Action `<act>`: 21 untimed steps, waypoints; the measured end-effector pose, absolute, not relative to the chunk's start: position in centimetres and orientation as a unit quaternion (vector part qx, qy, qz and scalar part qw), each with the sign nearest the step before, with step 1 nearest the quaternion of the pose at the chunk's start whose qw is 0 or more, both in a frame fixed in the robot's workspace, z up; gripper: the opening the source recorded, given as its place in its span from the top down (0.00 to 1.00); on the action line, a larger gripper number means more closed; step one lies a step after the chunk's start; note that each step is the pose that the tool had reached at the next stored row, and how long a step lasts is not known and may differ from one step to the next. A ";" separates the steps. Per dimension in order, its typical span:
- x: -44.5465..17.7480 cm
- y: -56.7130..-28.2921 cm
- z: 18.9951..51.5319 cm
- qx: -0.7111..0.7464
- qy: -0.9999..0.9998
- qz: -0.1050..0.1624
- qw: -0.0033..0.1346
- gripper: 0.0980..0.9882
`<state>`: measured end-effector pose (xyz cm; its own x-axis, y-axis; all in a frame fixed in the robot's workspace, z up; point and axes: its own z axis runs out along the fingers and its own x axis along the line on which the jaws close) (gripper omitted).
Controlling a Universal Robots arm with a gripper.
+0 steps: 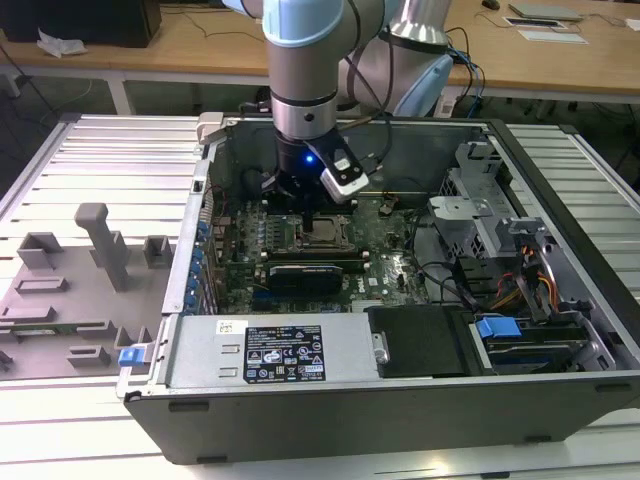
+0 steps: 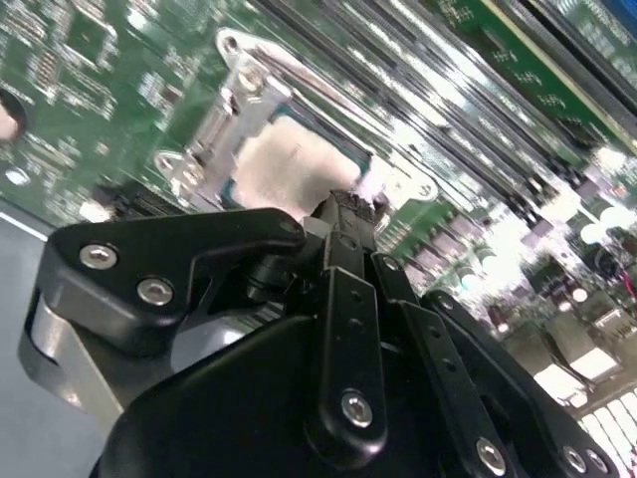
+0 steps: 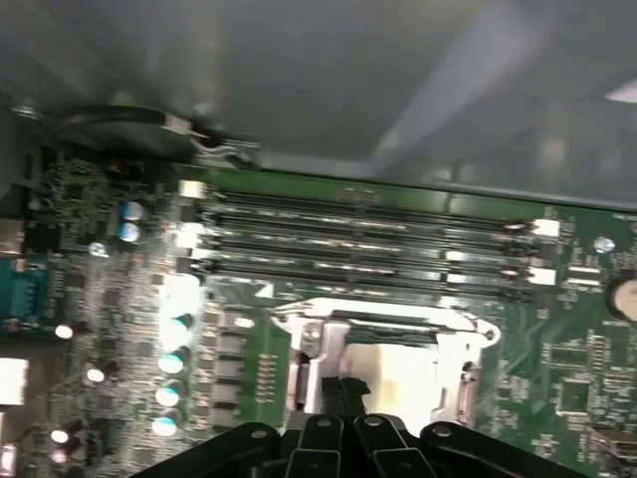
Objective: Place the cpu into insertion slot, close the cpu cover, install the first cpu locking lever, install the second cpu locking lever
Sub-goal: 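Close the cpu cover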
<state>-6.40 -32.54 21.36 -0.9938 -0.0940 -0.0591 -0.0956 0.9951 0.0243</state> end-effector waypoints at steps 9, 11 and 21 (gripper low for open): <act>-5.0 -32.7 22.5 -0.047 0.998 0.014 0.024 0.99; -5.0 -32.6 23.8 -0.047 0.998 0.014 0.024 0.99; -5.0 -32.6 24.2 -0.047 0.998 0.014 0.024 0.99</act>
